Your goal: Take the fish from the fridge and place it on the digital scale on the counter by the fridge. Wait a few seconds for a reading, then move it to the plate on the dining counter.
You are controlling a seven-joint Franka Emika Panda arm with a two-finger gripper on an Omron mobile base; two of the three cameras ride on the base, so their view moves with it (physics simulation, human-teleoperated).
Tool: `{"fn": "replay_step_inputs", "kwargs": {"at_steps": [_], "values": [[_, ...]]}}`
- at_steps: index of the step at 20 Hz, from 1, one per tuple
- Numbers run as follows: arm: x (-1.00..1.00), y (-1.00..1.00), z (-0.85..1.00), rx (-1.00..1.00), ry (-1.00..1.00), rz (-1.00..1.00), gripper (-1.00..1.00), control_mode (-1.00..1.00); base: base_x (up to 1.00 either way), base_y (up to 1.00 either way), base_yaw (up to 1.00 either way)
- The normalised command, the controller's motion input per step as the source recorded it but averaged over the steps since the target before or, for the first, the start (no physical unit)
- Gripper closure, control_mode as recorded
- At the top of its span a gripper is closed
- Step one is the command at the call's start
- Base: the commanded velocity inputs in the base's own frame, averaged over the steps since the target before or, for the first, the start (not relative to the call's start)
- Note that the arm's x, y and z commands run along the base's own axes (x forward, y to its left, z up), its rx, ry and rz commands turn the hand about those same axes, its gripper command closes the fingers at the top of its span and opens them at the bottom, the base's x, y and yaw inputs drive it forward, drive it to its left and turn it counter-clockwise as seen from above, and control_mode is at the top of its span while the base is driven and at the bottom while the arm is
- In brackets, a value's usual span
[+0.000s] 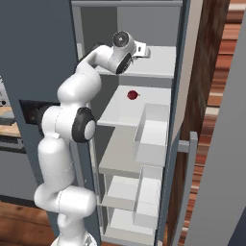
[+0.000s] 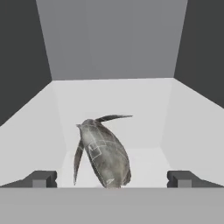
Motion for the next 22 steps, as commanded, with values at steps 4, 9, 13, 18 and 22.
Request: {"fn": "replay_step_inputs", "kwargs": {"at_steps": [4,9,13,18,22], "values": [[0.31,-0.11,-0.12,0.0,0.0,0.0,-1.0,-1.0,0.0,0.0,0.0],[0.24,-0.11,-0.14,0.0,0.0,0.0,-1.0,-1.0,0.0,0.0,0.0],[0.26,-0.03,-0.17,0.02,0.0,0.0,-1.0,-1.0,0.0,0.0,0.0],[0.29,0.0,-0.21,0.03,0.02,0.0,-1.0,-1.0,0.0,0.0,0.0],[0.32,0.0,-0.27,0.03,0.05,0.0,-1.0,-1.0,0.0,0.0,0.0]]}}
